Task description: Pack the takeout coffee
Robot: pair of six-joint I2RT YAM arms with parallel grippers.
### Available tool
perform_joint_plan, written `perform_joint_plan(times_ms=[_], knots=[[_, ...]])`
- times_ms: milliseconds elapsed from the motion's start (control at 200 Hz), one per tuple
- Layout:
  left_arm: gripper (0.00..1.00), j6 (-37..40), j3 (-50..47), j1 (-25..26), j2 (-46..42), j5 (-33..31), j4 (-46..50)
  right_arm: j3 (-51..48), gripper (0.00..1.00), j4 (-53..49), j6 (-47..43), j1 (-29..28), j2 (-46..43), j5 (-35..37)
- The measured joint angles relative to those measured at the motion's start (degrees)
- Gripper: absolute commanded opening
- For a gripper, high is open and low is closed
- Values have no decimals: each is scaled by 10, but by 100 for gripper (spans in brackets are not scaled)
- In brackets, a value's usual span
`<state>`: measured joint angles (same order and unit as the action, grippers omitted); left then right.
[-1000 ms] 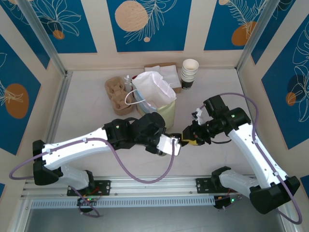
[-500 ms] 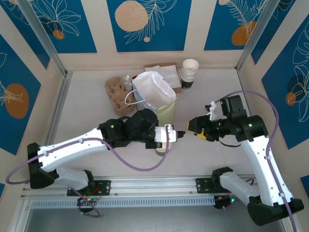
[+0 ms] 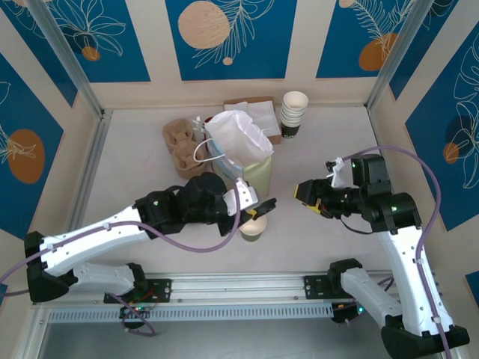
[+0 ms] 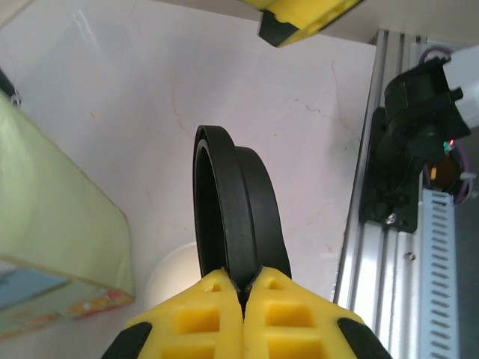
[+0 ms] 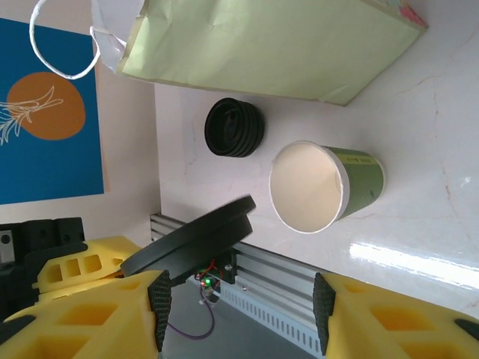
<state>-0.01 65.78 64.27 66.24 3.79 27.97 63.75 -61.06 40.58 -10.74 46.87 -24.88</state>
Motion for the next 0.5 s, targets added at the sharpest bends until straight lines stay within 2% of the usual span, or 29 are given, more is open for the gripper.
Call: perform_joint_plan(times_ms=[295,500], knots=[[2,-154,-66,-49,-62,36,-8,-71,54,54,38,-1,-7,-33],[2,-235,-112,-91,-75,96,-37,-128,51,102,60,-7,-17,-52]])
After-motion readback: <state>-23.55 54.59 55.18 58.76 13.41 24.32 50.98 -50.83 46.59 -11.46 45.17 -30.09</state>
